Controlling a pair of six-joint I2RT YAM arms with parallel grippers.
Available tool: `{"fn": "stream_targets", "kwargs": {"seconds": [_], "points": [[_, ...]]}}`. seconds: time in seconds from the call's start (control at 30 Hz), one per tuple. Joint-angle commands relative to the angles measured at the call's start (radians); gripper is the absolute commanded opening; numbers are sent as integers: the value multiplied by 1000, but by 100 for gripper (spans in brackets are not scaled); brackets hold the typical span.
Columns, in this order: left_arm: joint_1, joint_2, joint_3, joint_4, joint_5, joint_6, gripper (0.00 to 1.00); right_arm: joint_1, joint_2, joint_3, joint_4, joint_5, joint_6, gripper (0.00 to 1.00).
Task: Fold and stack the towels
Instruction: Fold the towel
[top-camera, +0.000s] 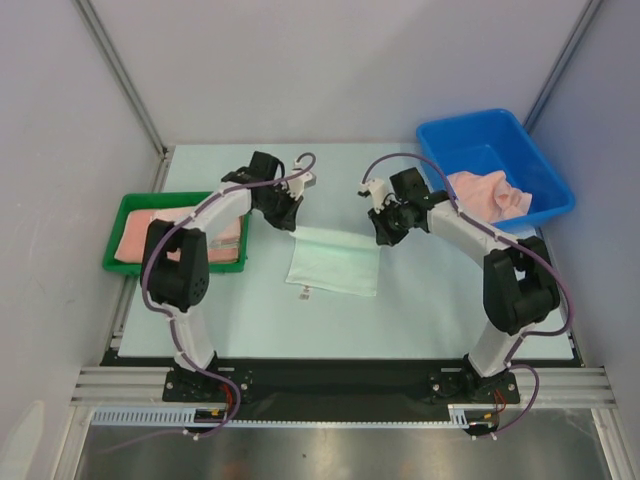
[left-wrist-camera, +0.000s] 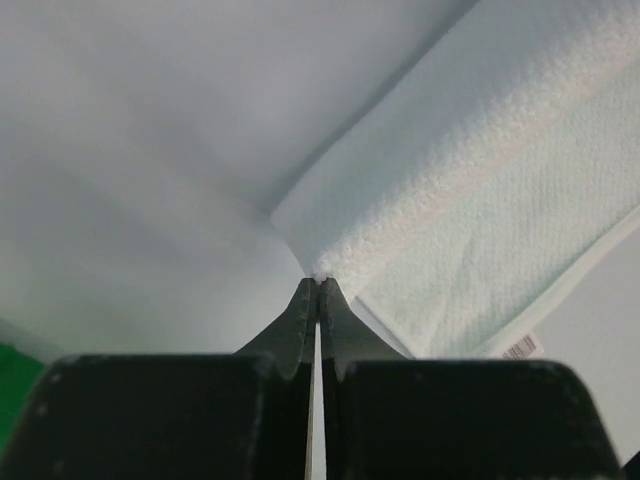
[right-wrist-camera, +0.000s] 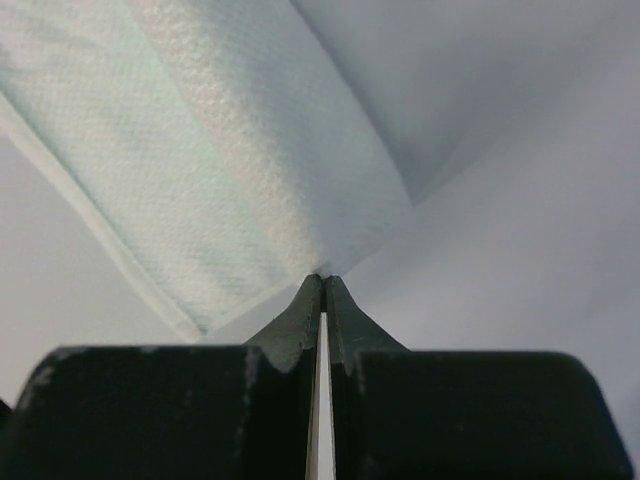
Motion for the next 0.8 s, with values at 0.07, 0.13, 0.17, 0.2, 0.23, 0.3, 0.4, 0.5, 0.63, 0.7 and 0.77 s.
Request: {"fn": "stream_targets", "kwargs": {"seconds": [0.07, 0.13, 0.17, 0.2, 0.23, 0.3, 0.4, 0.5, 0.63, 0.7, 0.77], "points": [[-13, -213, -181, 70, -23, -71, 0, 68, -116, -133, 77, 60, 112, 0], [-27, -239, -241, 60, -20, -88, 0, 96, -130, -179, 83, 76, 135, 0], [-32, -265, -264, 65, -26, -94, 1, 105, -135, -192, 90, 79, 144, 0], [-39, -281, -290, 83, -35, -99, 0, 107, -138, -214, 94, 79, 165, 0], [-44, -290, -313, 89, -41, -113, 0, 123, -139, -223, 93, 77, 175, 0], [-55, -310, -367, 102, -54, -129, 0, 140, -155, -245, 93, 87, 192, 0], [-64, -316, -396, 90, -61, -153, 0, 153, -185, -275, 87, 88, 218, 0], [-69, -325, -421, 83, -66, -177, 0, 156, -217, -292, 74, 88, 235, 0], [-70, -332, -447, 76, -70, -205, 0, 172, -230, -306, 59, 85, 249, 0], [-73, -339, -458, 71, -70, -212, 0, 177, -237, -324, 56, 85, 255, 0], [-78, -351, -474, 79, -75, -225, 0, 177, -237, -334, 53, 81, 259, 0]]}}
